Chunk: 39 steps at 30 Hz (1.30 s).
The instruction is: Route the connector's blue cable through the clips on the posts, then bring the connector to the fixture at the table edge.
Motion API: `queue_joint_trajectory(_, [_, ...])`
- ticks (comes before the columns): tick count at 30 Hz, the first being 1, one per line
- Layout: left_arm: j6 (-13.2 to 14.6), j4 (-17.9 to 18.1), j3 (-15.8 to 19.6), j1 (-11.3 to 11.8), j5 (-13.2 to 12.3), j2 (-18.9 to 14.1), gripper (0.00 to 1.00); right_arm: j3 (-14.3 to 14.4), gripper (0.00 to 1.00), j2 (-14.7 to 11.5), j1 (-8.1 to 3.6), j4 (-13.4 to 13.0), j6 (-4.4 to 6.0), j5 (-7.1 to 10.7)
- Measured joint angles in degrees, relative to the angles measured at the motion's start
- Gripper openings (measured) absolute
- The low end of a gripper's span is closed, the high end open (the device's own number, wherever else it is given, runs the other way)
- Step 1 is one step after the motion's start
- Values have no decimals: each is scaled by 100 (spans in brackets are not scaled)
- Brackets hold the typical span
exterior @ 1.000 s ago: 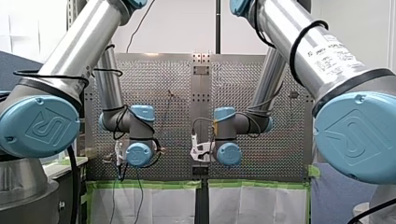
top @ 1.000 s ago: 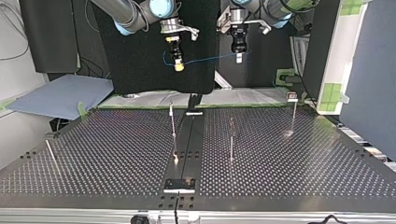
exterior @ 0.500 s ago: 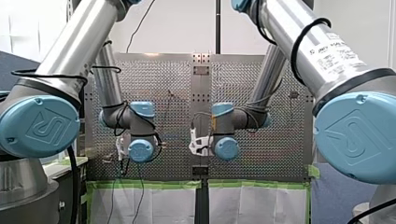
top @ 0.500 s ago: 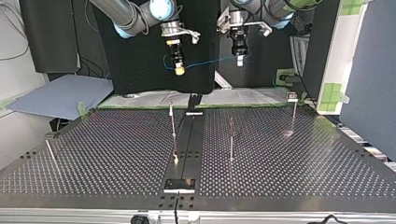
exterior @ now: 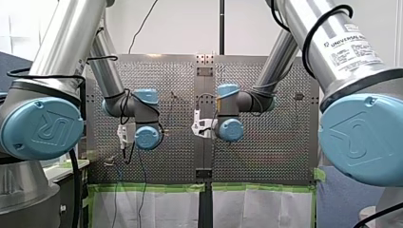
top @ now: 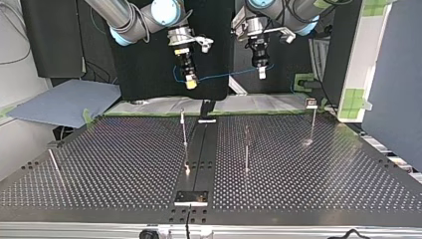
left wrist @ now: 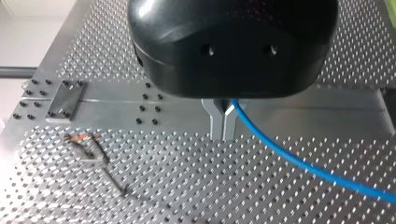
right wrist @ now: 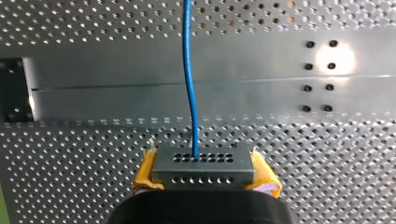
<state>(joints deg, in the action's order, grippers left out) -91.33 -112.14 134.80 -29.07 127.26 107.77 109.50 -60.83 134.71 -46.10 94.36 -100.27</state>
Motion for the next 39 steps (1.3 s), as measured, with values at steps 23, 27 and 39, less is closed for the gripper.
queue_joint_trajectory(23, [16, -1187, -781, 352, -40, -1185, 0, -466, 0, -1219, -514, 678, 167, 391])
queue_joint_trajectory(27, [11, -1380, -967, 406, -206, -1377, 0, -598, 0, -1351, -604, 830, 162, 418])
queue_joint_trajectory(39, [-108, -1990, -1544, 736, -815, -1498, 0, -750, 0, -1279, -919, 1001, 178, 620])
